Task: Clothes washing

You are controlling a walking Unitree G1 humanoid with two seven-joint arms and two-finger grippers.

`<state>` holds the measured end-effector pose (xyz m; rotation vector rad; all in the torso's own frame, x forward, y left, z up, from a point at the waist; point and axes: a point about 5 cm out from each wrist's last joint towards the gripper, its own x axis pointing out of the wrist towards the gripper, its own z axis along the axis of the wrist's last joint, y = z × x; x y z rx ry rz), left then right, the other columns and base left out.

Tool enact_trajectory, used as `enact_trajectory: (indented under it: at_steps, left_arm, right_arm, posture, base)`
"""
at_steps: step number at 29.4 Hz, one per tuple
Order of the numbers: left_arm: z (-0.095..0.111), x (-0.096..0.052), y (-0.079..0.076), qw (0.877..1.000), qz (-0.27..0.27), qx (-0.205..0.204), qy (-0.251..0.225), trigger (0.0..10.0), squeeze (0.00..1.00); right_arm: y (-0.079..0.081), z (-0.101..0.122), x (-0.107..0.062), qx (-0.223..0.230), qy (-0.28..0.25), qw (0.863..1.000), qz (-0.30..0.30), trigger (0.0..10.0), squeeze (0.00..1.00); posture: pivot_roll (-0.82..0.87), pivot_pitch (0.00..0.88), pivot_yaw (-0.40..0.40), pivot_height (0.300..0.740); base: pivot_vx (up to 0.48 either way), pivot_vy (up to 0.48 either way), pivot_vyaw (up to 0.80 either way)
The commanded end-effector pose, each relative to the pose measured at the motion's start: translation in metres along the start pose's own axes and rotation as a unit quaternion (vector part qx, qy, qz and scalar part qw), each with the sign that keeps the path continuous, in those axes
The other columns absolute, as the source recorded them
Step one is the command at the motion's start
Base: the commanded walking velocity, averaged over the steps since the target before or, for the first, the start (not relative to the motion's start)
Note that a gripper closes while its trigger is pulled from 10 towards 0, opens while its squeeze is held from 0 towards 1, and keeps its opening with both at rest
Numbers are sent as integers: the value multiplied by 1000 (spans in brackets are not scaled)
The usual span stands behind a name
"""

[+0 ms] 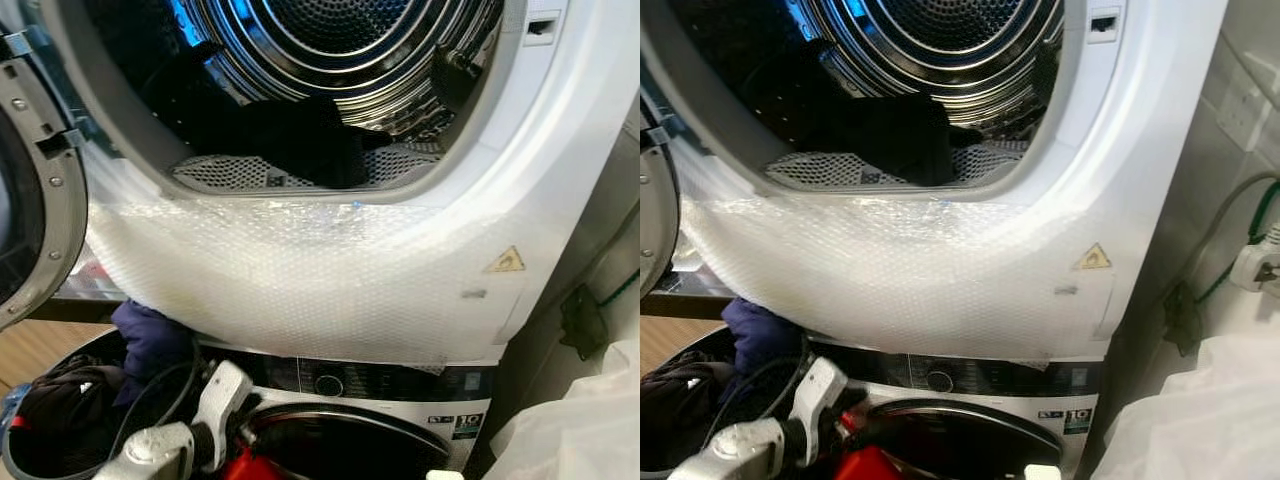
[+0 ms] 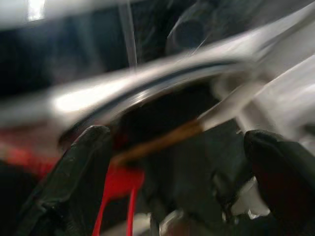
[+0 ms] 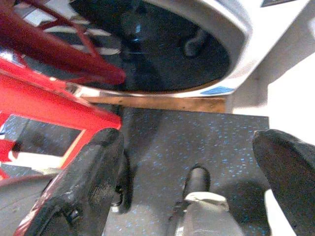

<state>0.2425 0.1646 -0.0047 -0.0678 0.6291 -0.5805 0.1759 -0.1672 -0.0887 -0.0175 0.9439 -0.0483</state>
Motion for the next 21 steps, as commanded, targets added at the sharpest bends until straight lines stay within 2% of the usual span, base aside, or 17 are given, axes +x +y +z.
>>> enact_trajectory:
  at_steps: [1,3,4,5,7,10,11,17,21]
  left_arm:
    - [-10,1,10,999,41,2,22,10000,0]
    - [-30,4,13,993,87,-54,50,10000,0]
    - [-41,3,14,988,115,-67,74,10000,0]
    - [-41,3,14,988,115,-67,74,10000,0]
    - [-56,4,14,981,147,-75,100,10000,0]
    - [-67,4,14,972,187,-83,116,10000,0]
    - [-70,5,13,965,214,-90,120,10000,0]
    - [-79,9,2,963,207,-110,133,10000,0]
    - [-81,8,3,961,218,-105,137,10000,0]
  right_arm:
    - [4,0,0,-1,5,1000,3,10000,0]
    - [0,0,0,-2,6,1000,-3,10000,0]
    - [-2,1,0,-4,5,1000,-6,10000,0]
    - [-2,1,0,-4,5,1000,-6,10000,0]
    - [-7,1,0,-7,4,1000,-13,10000,0]
    - [-14,1,0,-6,3,1000,-22,10000,0]
    - [-18,1,0,-7,3,1000,-30,10000,0]
    - [-23,-4,-2,-23,10,999,-42,10000,0]
    - [-26,-5,-2,-26,11,999,-47,10000,0]
  posture:
    - [61,0,135,740]
    - [50,0,130,740]
    - [47,0,127,740]
    - [47,0,127,740]
    - [31,0,112,740]
    - [17,0,101,740]
    - [17,0,96,740]
    - [25,0,80,740]
    - [17,0,58,740]
  base:
    - [0,0,0]
    - [0,0,0]
    - [0,0,0]
    - [0,0,0]
    - [0,0,0]
    - [0,0,0]
    - [0,0,0]
    - [0,0,0]
    - [0,0,0]
